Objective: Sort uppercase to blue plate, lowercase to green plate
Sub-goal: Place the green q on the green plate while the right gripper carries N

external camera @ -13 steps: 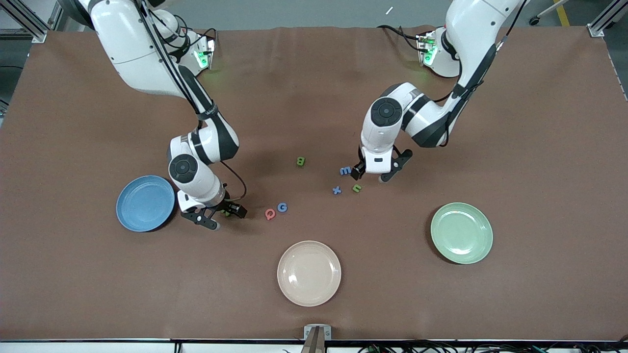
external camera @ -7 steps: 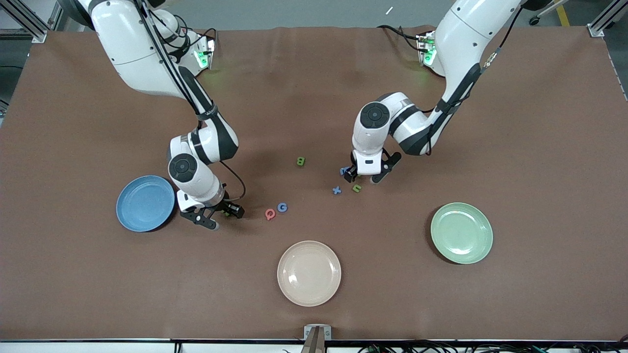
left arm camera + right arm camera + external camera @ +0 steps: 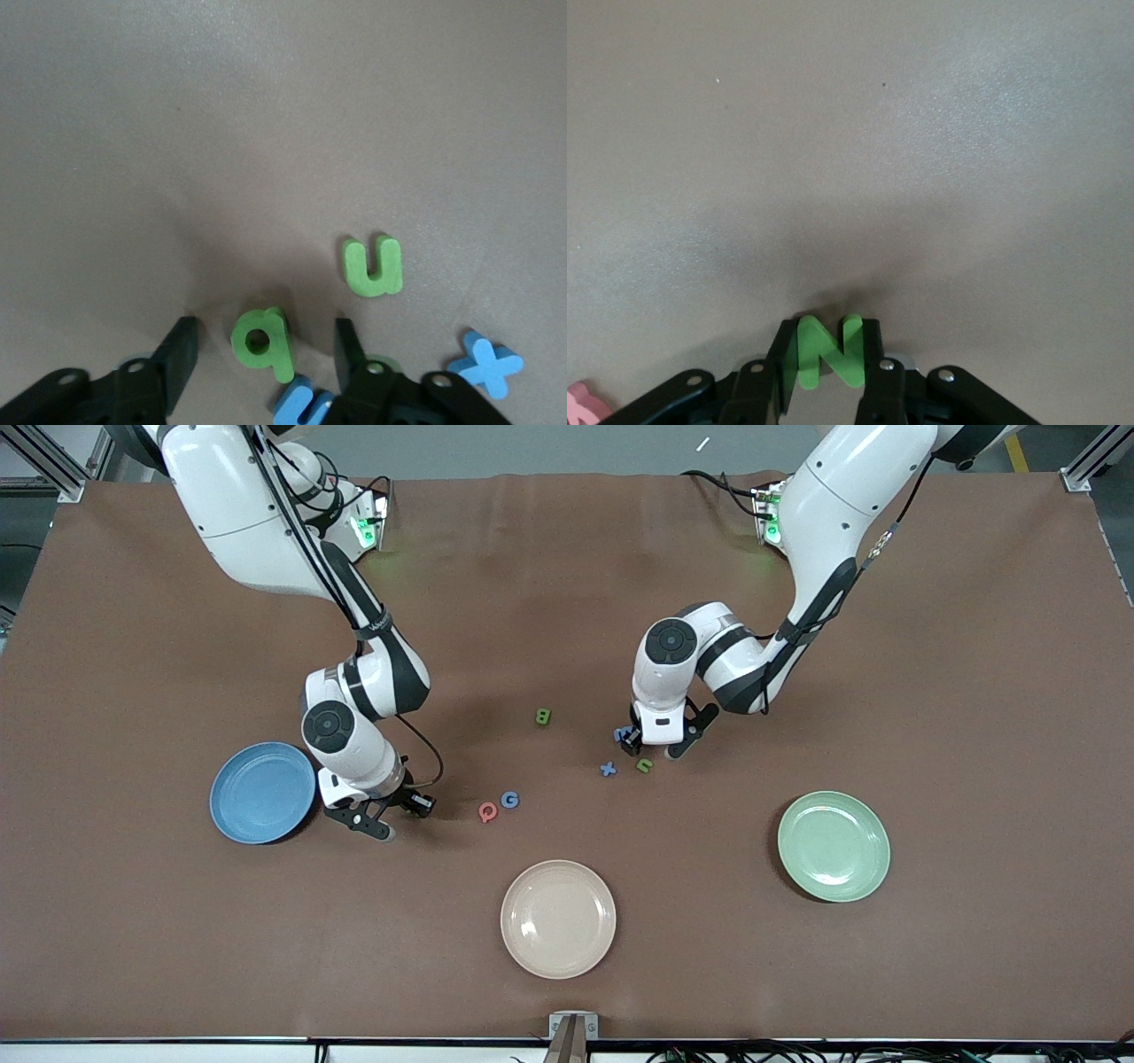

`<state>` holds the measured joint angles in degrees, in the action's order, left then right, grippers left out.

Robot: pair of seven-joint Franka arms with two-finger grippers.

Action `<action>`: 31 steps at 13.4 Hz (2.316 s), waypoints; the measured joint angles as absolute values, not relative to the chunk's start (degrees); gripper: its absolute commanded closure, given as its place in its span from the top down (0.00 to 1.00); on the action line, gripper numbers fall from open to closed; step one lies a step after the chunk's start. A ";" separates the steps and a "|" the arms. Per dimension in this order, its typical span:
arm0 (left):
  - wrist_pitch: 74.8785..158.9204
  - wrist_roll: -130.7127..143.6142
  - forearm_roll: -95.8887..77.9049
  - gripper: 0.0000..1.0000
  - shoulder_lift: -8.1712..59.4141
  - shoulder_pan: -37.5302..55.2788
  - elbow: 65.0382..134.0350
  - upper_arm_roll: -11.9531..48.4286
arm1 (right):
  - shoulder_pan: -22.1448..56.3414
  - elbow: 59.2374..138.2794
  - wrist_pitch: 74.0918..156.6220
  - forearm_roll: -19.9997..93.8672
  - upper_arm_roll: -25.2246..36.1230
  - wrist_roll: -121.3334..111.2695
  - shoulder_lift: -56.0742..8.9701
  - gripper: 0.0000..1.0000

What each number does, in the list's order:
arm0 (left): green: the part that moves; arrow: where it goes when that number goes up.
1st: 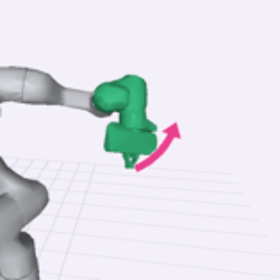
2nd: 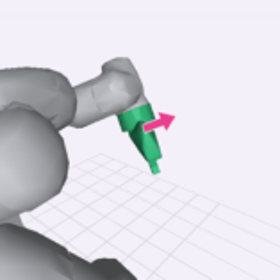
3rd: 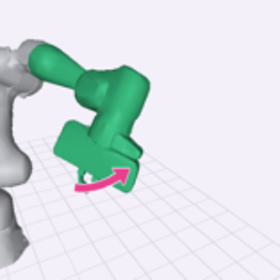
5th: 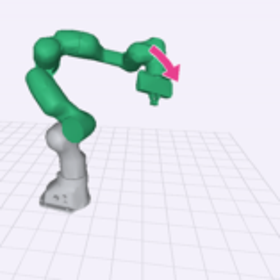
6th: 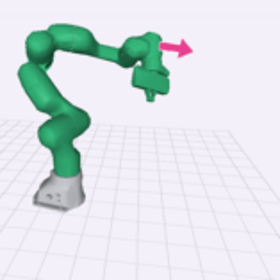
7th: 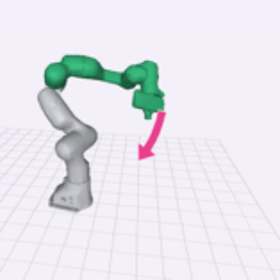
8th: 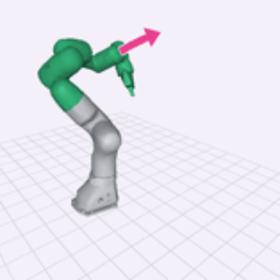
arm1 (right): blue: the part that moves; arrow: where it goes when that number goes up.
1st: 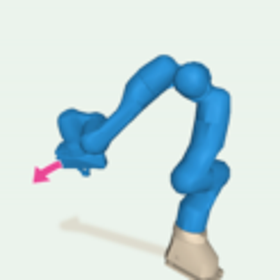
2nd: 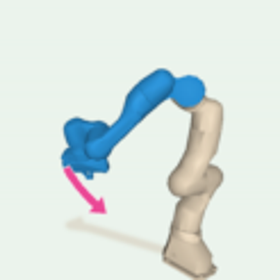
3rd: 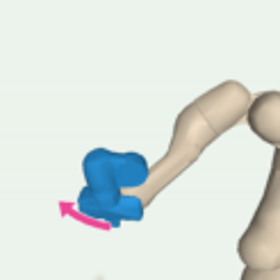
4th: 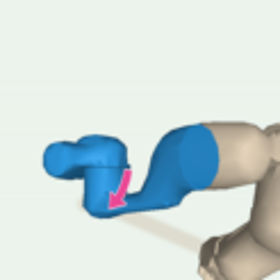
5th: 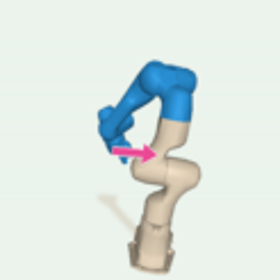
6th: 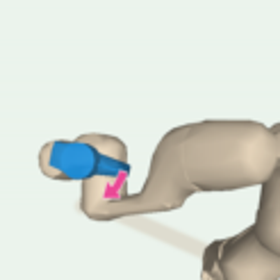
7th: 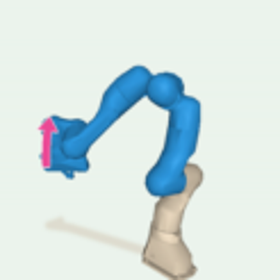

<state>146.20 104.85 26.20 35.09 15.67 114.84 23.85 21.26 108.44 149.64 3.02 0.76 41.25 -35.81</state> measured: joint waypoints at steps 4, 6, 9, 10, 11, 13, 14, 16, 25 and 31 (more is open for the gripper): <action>146.19 104.85 26.21 0.00 34.97 15.68 114.45 23.88 | 19.65 102.89 135.59 2.88 1.82 35.23 -33.05 0.03; 146.16 104.83 27.60 0.00 34.85 15.66 114.44 23.89 | 16.06 101.02 130.77 2.89 2.01 27.64 -30.40 0.03; 145.26 104.54 29.86 0.00 33.98 14.84 113.84 23.76 | 10.11 101.27 129.79 2.88 2.20 15.17 -29.20 0.04; 143.68 103.36 30.17 0.00 32.72 14.29 113.44 23.72 | 7.93 101.55 129.79 2.88 2.26 10.83 -29.29 0.05; 141.46 101.07 30.18 0.00 30.74 13.44 113.08 23.73 | 5.64 101.82 129.79 2.88 2.30 6.53 -29.42 0.05; 137.51 94.92 30.18 0.00 26.43 10.76 112.94 23.75 | 1.35 102.38 129.88 2.87 2.36 -1.86 -29.75 0.07; 136.52 91.45 30.18 0.00 24.77 9.01 112.96 23.76 | -0.68 102.77 130.02 2.87 2.38 -6.14 -29.89 0.07; 135.96 83.92 30.18 0.00 23.37 4.97 113.00 23.71 | -3.67 103.16 130.36 2.88 2.37 -13.28 -30.38 0.18; 136.12 54.97 30.17 0.20 29.57 -12.45 108.63 23.56 | -3.55 102.85 133.57 3.02 1.06 -18.85 -32.23 1.00; 136.28 47.86 30.17 1.00 34.22 -16.84 104.14 23.64 | 15.11 102.54 131.21 3.12 0.07 20.00 -27.77 1.00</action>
